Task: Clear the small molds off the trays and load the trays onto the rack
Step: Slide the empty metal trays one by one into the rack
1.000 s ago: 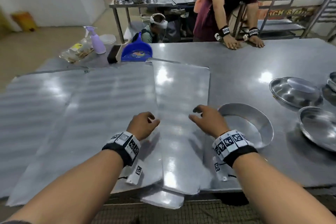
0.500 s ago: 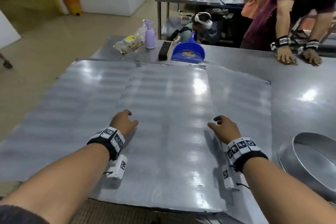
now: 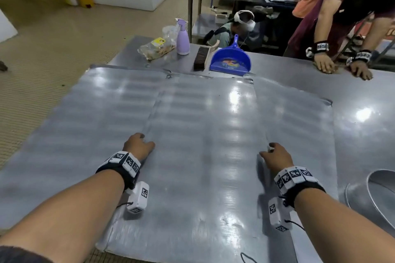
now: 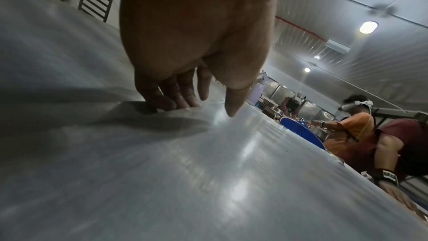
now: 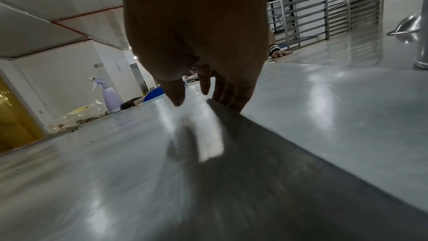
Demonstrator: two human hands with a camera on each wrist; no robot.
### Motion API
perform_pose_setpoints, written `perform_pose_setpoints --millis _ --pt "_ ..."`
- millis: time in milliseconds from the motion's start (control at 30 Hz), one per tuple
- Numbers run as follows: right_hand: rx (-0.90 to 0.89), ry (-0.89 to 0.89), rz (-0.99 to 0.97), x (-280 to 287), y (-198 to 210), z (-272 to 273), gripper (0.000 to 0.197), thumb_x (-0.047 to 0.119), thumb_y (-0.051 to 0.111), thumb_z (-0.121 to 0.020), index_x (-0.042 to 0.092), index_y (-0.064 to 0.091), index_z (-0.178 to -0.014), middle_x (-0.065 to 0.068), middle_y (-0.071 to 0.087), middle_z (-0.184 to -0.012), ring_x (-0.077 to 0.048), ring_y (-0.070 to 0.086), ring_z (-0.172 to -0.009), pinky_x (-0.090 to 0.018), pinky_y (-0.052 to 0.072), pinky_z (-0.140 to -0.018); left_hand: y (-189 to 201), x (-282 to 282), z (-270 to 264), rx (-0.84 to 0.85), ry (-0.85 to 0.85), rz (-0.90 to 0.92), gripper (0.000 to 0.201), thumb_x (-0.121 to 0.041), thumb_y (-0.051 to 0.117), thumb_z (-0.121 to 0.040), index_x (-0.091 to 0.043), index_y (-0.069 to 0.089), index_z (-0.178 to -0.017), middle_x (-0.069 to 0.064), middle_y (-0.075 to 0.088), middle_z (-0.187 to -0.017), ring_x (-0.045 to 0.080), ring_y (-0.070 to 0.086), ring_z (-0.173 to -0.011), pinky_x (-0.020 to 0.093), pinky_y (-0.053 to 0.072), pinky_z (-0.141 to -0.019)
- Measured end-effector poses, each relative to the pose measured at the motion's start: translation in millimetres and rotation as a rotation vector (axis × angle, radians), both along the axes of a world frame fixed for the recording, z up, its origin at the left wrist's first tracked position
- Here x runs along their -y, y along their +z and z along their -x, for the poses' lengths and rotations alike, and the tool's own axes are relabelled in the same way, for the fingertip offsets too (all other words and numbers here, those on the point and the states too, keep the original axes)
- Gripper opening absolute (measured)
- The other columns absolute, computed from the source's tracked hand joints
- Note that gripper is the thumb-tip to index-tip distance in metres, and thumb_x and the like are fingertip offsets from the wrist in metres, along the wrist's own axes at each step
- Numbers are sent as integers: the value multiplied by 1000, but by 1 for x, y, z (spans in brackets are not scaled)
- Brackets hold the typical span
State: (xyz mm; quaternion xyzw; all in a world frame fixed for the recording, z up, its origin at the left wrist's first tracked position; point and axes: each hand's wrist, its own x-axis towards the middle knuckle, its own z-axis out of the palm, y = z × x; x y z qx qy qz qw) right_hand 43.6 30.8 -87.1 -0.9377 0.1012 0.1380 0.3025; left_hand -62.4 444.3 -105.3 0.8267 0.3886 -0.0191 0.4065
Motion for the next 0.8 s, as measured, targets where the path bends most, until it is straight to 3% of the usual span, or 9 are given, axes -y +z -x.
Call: perform_pose_setpoints --millis 200,267,367,400,467,567,800 --pt "37 -30 -57 -5 -11 -15 59 16 64 -90 4 44 -144 -17 51 -144 -35 50 -130 -36 38 -105 -10 -10 -15 9 53 63 61 -25 75 -78 -7 60 -135 16 66 -126 34 65 -104 30 48 -84" --pt "57 -54 -88 -8 -12 -17 56 13 63 -90 3 45 -142 -19 54 -140 -37 52 -127 -36 39 -103 -17 -13 -17 21 62 90 61 -27 76 -71 -6 64 -127 15 69 -120 34 67 -101 36 54 -87" --pt "71 -72 -116 -10 -17 -17 43 11 64 -89 2 54 -131 -18 62 -126 -36 58 -111 -34 43 -92 -21 -12 -20 57 41 103 28 -22 77 -71 -7 72 -94 15 75 -96 34 71 -87 41 58 -82" --pt "76 -75 -131 -10 -20 -16 40 12 64 -88 4 57 -126 -17 64 -121 -34 60 -104 -34 43 -87 -21 -10 -20 74 40 113 20 -16 76 -75 -7 72 -92 16 75 -93 33 72 -84 40 57 -80" --pt "83 -76 -157 -10 -25 -16 35 15 65 -87 6 59 -120 -14 66 -111 -31 61 -97 -30 41 -80 -21 -9 -21 92 39 131 20 -8 75 -81 -5 71 -100 17 74 -96 34 71 -88 42 58 -82" --pt "79 -77 -175 -8 -29 -17 29 16 65 -86 7 60 -113 -10 64 -100 -30 61 -92 -30 39 -77 -22 -10 -21 98 35 131 27 -8 74 -83 -7 64 -109 15 70 -101 35 68 -94 39 56 -85" --pt "65 -115 -249 -7 -27 -12 32 11 69 -82 9 62 -113 -8 66 -97 -25 60 -85 -26 41 -77 -19 -6 -18 43 24 54 36 -21 74 -81 -9 58 -111 17 65 -118 32 63 -95 35 50 -83"
